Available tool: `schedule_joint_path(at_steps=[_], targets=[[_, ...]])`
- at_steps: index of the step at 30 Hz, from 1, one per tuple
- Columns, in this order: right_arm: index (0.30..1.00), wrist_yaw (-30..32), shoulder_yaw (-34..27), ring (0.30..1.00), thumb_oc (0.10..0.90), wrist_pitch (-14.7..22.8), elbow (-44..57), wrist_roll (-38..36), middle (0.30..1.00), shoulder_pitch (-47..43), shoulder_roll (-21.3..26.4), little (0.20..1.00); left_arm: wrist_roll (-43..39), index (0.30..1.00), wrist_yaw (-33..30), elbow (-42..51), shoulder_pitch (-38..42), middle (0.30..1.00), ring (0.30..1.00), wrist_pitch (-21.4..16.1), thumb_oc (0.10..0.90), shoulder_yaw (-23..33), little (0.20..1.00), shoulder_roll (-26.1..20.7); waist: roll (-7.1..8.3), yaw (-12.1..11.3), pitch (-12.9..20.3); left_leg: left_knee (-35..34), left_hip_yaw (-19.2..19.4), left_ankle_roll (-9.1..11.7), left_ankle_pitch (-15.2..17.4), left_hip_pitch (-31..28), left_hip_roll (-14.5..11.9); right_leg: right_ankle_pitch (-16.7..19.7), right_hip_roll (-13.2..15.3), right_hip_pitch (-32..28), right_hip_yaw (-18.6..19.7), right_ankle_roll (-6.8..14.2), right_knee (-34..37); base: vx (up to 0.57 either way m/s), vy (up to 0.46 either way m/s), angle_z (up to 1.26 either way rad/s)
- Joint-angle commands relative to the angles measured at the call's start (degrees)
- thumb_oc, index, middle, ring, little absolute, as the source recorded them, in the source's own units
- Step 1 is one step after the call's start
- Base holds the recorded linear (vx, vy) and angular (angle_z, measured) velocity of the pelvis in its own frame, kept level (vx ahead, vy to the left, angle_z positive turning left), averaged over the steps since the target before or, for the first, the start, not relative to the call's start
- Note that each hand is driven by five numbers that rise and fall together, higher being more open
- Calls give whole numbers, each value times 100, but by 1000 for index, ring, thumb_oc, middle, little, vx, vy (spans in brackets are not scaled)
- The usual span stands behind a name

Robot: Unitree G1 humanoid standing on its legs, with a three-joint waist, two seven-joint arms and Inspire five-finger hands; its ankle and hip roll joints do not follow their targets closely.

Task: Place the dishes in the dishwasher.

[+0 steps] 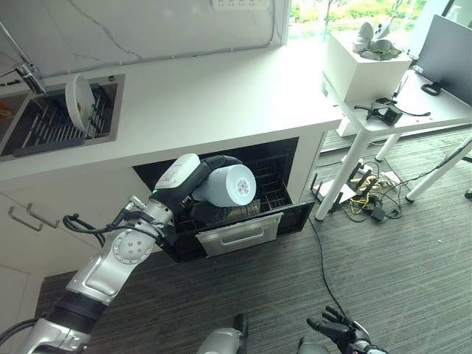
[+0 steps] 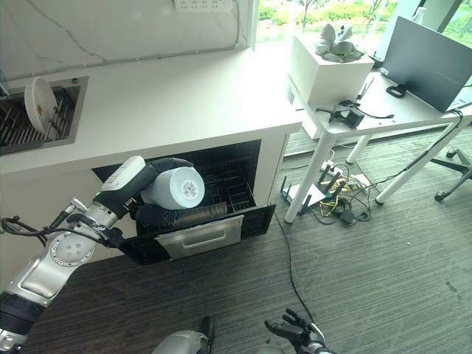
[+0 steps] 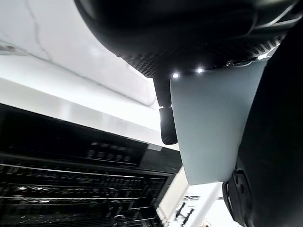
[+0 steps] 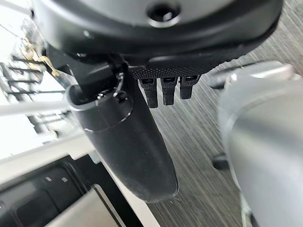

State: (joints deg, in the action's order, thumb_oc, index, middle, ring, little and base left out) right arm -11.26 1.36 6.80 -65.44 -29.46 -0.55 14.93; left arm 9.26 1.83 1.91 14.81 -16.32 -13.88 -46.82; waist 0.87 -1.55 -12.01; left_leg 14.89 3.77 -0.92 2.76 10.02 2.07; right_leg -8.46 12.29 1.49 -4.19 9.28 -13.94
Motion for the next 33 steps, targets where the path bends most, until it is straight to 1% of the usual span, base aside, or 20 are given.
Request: schedule_joint_path(at_steps=[1,2,3,4,6,7,9,11,13,16,17,18,19,20,21,22,23,25,29,33], targets=[[900,68,-58,900,800,419,263,-118,900,-23,362,900,-516,300,-169,515,714,300,300,-429,400,405,300,168,-341,121,321,230,-261,-103,1037,-240,-250,-218,-337,-218,-182,54,-325,83,80,17],[900,57,-69,900,800,431,328,-124,900,-9,361,900,-493,300,-190,496,758,300,300,-443,400,366,300,156,-400,190,286,230,-346,-158,1079,-267,-243,-26,-478,-202,-155,40,-386,132,66,27],[900,36,-31,900,800,403,459,-73,900,10,374,900,-450,300,-226,453,778,300,300,-455,400,329,300,130,-423,287,183,230,-419,-242,1134,-375,-195,90,-563,191,-131,29,-1034,175,10,23],[900,-11,0,900,800,389,468,-37,900,-1,396,900,-467,300,-263,446,766,300,300,-427,400,329,300,133,-398,301,160,230,-418,-249,1154,-429,-164,197,-491,344,-161,46,-982,191,-61,11],[900,-143,67,900,800,396,453,96,900,-40,432,900,-391,300,-405,488,727,300,300,-357,400,360,300,180,-350,326,119,230,-438,-182,1216,-537,-150,288,-379,397,-148,52,-325,184,-232,0],[900,-209,117,900,800,443,427,236,900,-70,452,900,-358,300,-558,512,727,300,300,-357,400,361,300,191,-239,357,76,230,-475,-141,1293,-599,-75,279,-234,697,95,109,-325,188,-364,-14],[900,-138,162,900,800,496,386,373,900,-131,428,900,-349,300,-789,479,763,300,300,-441,400,313,300,162,-139,399,35,230,-580,-127,1415,-690,-36,452,-183,1080,565,213,-325,221,-411,-15],[900,49,151,900,800,345,328,158,900,-148,451,900,-352,300,-806,375,737,300,300,-593,400,335,300,184,-79,397,91,230,-678,6,1384,-677,-118,234,-384,972,830,164,-325,235,-453,32],[900,60,110,900,800,334,240,127,900,-147,481,900,-240,300,-896,336,724,300,300,-702,400,311,300,270,-49,387,135,230,-679,109,1330,-683,-244,125,-487,903,768,82,-325,194,-343,51],[900,164,88,900,800,248,123,259,900,-162,593,900,-23,300,-1016,453,638,300,300,-609,400,288,300,423,0,415,191,230,-510,221,1312,-851,-446,-6,-555,809,640,-40,-325,218,-282,61],[900,234,45,900,800,222,43,266,900,-122,635,900,-27,300,-1047,494,640,300,300,-567,400,257,300,460,83,411,190,230,-329,234,1082,-907,-469,-71,-538,687,619,-117,-325,241,-331,23],[900,259,12,900,800,254,-55,247,900,-78,667,900,-58,300,-1020,510,690,300,300,-550,400,236,300,488,154,383,126,549,-182,239,810,-759,-502,-133,-517,553,574,-217,-325,237,-338,20],[900,239,-126,900,800,276,-160,274,900,-13,727,900,-88,300,-914,518,787,300,300,-515,400,216,300,528,113,395,47,836,11,300,625,-428,-626,-218,-556,410,353,-335,-325,211,-138,49],[900,260,-182,900,800,292,-246,316,900,-1,743,900,-116,300,-880,512,815,300,300,-499,400,214,300,546,-3,419,53,230,15,357,630,-486,-626,-283,-606,366,194,-301,-325,178,72,68],[900,296,-207,900,800,261,-287,295,900,-7,748,900,-134,300,-871,506,829,300,300,-507,400,192,300,535,-156,442,47,230,-76,437,651,-274,-718,-333,-716,336,131,-289,-325,151,214,57],[900,324,-221,900,800,256,-331,248,900,0,749,900,-135,300,-877,490,881,300,300,-495,400,133,300,547,-257,467,47,230,-159,527,571,-79,-770,-378,-782,286,93,-297,-325,122,191,37],[900,357,-226,900,800,250,-359,208,900,15,742,900,-116,300,-905,462,949,300,300,-473,400,54,300,574,-297,481,38,230,-251,584,450,73,-782,-413,-815,210,117,-326,-325,114,143,39],[900,383,-246,900,800,250,-389,141,900,30,715,900,-96,300,-890,388,1011,300,300,-529,400,16,300,615,-332,501,75,230,-229,561,509,133,-823,-505,-754,131,65,-305,-325,109,193,44],[900,276,-183,900,800,253,-323,170,900,49,561,900,-3,300,-976,408,948,300,300,-399,400,9,300,633,-421,479,197,230,-337,512,701,-1,-707,-495,-593,72,-82,-242,-325,99,174,-8],[900,264,-21,900,800,337,-256,224,900,87,351,900,-77,300,-934,333,880,300,300,-451,400,84,300,605,-421,439,276,230,-340,436,862,-171,-635,-478,-475,32,-126,-170,-325,68,70,-12]])
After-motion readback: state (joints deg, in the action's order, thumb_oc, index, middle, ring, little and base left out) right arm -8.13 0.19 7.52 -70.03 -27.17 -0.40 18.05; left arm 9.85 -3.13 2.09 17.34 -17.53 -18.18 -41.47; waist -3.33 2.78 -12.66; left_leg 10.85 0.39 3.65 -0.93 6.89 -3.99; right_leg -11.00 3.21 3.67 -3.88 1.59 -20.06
